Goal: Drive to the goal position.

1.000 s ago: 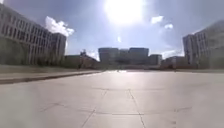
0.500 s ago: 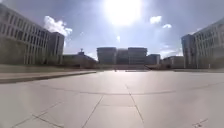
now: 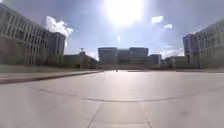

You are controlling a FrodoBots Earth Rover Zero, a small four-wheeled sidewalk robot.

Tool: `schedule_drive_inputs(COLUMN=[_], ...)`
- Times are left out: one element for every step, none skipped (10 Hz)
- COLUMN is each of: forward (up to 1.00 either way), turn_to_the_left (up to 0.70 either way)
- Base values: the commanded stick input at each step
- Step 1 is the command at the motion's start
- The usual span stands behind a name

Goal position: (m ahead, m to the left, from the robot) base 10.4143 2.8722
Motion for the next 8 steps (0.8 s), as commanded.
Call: schedule_drive_inputs(forward=[1.00,1.00,1.00,1.00,1.00,1.00,1.00,1.00], turn_to_the_left=[0.00,0.00,0.00,0.00,0.00,0.00,0.00,0.00])
